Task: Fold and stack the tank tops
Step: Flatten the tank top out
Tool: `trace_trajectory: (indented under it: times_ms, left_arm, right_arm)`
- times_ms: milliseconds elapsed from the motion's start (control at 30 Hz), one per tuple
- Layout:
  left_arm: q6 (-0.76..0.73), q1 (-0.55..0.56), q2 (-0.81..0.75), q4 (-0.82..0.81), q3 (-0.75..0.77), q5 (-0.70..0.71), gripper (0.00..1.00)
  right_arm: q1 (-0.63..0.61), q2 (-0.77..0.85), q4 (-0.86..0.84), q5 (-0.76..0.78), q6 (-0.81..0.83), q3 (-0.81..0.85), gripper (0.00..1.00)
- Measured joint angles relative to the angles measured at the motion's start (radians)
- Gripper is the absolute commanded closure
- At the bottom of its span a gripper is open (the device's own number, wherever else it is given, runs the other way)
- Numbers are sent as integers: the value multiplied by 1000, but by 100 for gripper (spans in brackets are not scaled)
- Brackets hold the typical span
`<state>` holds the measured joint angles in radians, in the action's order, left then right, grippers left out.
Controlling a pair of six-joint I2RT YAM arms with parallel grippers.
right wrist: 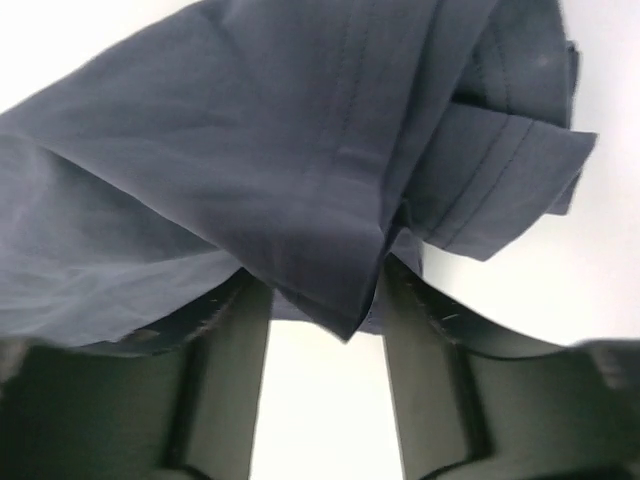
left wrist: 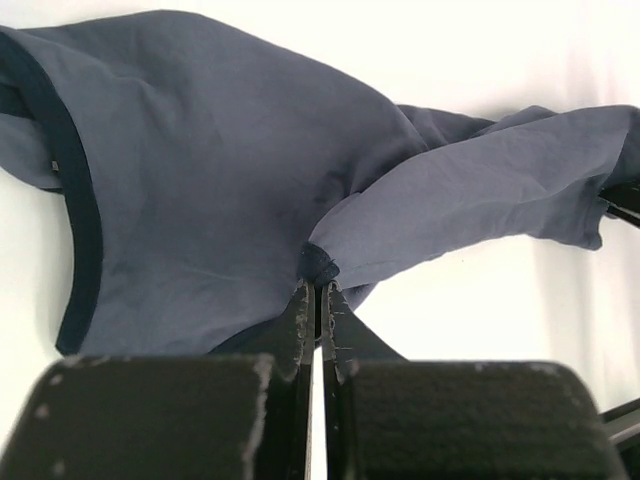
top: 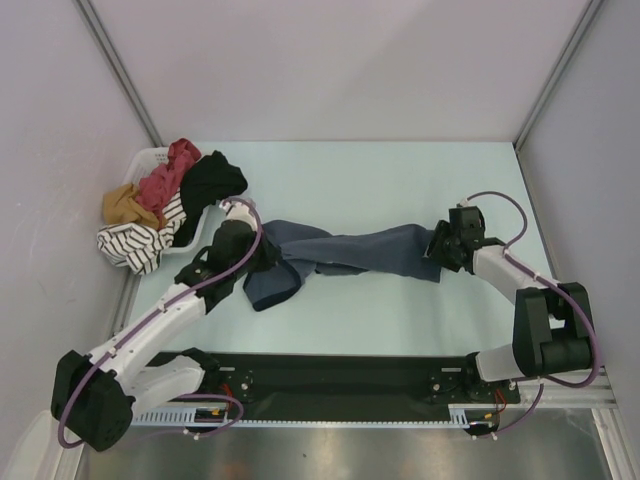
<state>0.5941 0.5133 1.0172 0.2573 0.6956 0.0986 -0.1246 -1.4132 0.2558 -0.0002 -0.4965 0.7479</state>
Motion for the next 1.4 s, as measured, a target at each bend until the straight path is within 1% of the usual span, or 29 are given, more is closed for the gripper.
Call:
trace_trajectory:
  times_ms: [67, 233, 367, 467, 633, 800, 933, 967, 1033, 1067, 1100, 1167, 1267, 1400]
  left_arm:
    - [-5, -12, -1, 0, 0, -12, 99]
    - [-16, -20, 28, -6, 0, -45, 100]
    - [-26, -21, 58, -16, 0, -65, 100]
    - [-32, -21, 60, -19, 0, -72, 100]
    - [-38, -21, 60, -45, -5, -77, 100]
    - [-38, -21, 60, -54, -12, -79, 100]
    - [-38, -21, 60, -57, -13, -80, 100]
    - [-38, -21, 60, -58, -14, -80, 100]
    - [-38, -21, 60, -62, -18, -80, 100]
    - [-38, -21, 60, -63, -21, -80, 100]
    - [-38, -21, 60, -63, -25, -80, 100]
    - [-38, -21, 60, -62, -32, -80, 100]
    - [-38, -21, 60, -62, -35, -79, 100]
    - [-36, -24, 58, -60, -32, -70, 100]
  right_arm:
    - [-12, -1, 0, 3, 0, 3, 44]
    - [-32, 20, 7, 26, 0, -5, 46]
    - [-31, 108, 22, 52, -12, -50, 45]
    - [-31, 182, 34, 80, -37, -93, 42]
    - [-31, 264, 38, 102, -76, -177, 41]
    - [-31, 231, 36, 109, -110, -193, 40]
    - [-31, 155, 8, 101, -149, -193, 41]
    - [-31, 134, -1, 98, -161, -191, 42]
    - [-32, 98, -44, 90, -180, -176, 50]
    - [-34, 82, -60, 89, -187, -169, 60]
    - [-38, 60, -72, 89, -193, -159, 78]
    - [-50, 14, -95, 94, -208, -137, 99]
    - [-59, -2, -92, 105, -228, -123, 100]
    - [-62, 34, -2, 131, -217, -92, 100]
